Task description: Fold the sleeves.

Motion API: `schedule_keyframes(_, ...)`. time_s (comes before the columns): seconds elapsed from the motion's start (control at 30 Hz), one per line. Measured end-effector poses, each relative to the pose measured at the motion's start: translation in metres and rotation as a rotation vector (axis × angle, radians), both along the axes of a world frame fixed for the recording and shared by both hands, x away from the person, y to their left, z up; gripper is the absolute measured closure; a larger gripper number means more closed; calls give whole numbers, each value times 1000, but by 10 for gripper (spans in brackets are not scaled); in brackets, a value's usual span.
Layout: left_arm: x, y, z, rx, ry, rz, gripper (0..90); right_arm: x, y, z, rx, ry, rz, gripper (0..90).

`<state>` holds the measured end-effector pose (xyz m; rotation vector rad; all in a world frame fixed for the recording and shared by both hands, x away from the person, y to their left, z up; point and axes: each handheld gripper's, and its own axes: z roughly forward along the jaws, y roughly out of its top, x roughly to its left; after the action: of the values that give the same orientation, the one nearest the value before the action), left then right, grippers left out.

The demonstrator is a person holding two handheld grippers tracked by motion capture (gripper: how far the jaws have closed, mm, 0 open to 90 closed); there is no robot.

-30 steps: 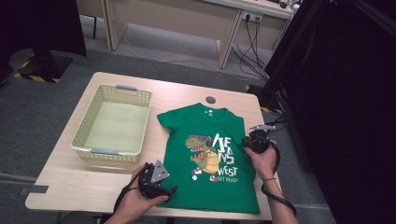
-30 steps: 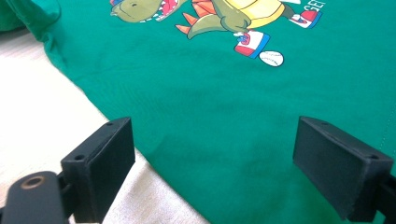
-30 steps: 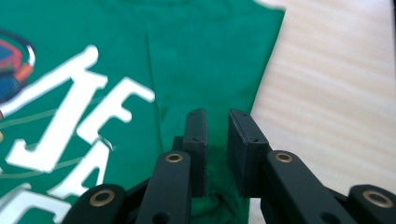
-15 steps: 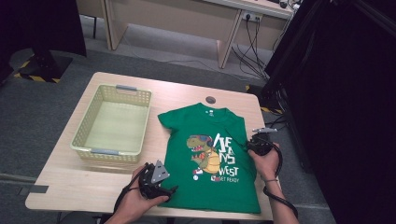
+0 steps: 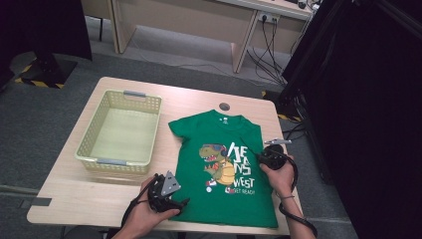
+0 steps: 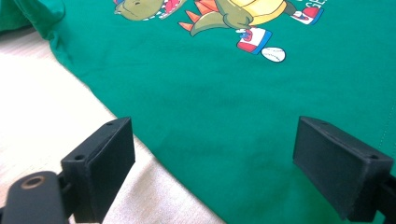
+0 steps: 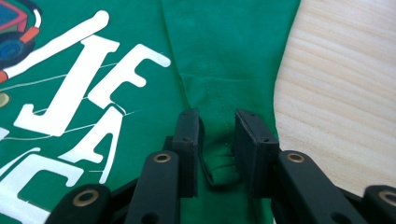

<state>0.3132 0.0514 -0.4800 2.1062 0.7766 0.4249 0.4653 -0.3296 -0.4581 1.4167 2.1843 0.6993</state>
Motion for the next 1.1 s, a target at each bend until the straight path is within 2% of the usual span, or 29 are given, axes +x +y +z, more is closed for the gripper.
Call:
schedule_keyframes(0.27,0,0,0,-1,1,1,121,7,-11,0,6,3,-33,702)
schedule_keyframes(0.37,0,0,0,3,-1,-1,121,9,-11,1,1,13,-42,668)
schedule_keyframes(0.47,0,-1,0,3,-4,1,122,8,-8,5,11,-3,-47,642)
schedule_keyframes(0.53,0,0,0,4,-4,2,123,5,-3,8,23,-9,-32,633)
schedule_keyframes(0.7,-1,-1,0,4,-7,2,122,1,9,9,17,-4,7,616)
schedule_keyframes(0.97,0,-1,0,6,-5,0,123,0,14,2,-2,23,15,616)
schedule_keyframes(1.1,0,-1,0,8,-8,-1,123,-2,9,0,16,12,4,619)
